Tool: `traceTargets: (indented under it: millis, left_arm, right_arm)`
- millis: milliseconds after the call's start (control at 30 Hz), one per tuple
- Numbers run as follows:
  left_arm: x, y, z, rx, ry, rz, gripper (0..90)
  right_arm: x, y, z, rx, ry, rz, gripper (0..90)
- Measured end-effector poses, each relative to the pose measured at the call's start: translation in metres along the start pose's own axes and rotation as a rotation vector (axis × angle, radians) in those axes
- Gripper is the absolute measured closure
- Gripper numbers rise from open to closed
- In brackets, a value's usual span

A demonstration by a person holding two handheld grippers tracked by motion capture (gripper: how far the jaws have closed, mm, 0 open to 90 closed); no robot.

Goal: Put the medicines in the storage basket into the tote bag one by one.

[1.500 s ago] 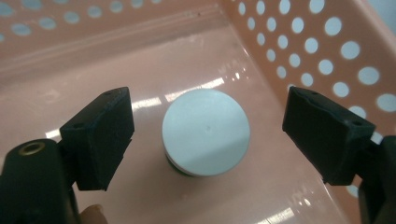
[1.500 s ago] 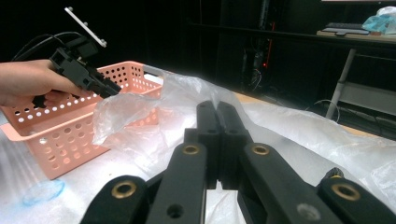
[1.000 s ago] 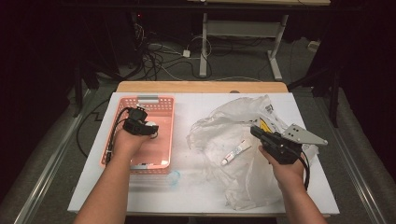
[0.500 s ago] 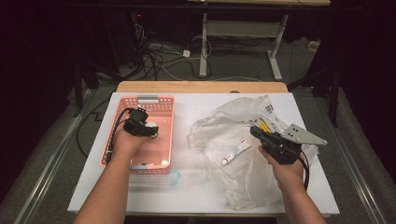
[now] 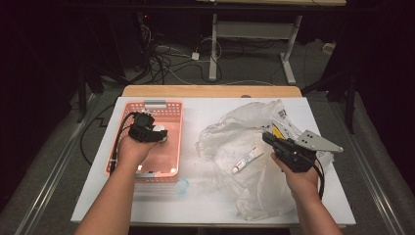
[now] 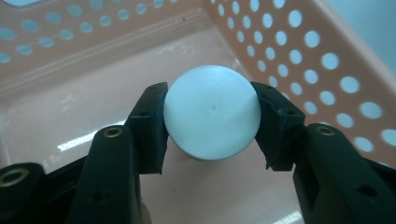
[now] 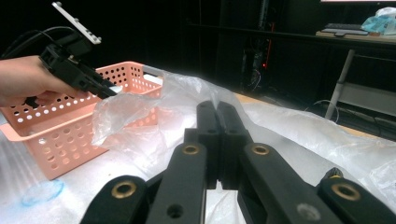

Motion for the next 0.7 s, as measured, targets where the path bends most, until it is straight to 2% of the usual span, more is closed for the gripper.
traceTargets:
  millis: [233, 467, 700]
  left_arm:
    - [-0.019, 0.013, 0.002, 0.042, 0.065, 0.018, 48.4]
    - [-0.036, 0.026, 0.011, 0.055, 0.151, 0.043, 48.5]
    - [-0.047, 0.037, 0.023, 0.062, 0.195, 0.058, 48.5]
  right_arm:
    - [0.001, -0.002, 0.0, 0.003, -0.003, 0.001, 90.0]
    - [0.001, -0.003, 0.0, -0.004, -0.004, -0.003, 90.0]
    - [0.001, -0.004, 0.0, -0.005, -0.002, -0.001, 90.0]
Point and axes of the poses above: each handheld gripper's, and its own axes: x roughly forward along the jaws, z roughly out of its underside, y roughly to its right, the point moved 4 cm from there along x, roughly forward along the jaws, and after that the axes turned 12 degrees about z, right-handed, at the moved point
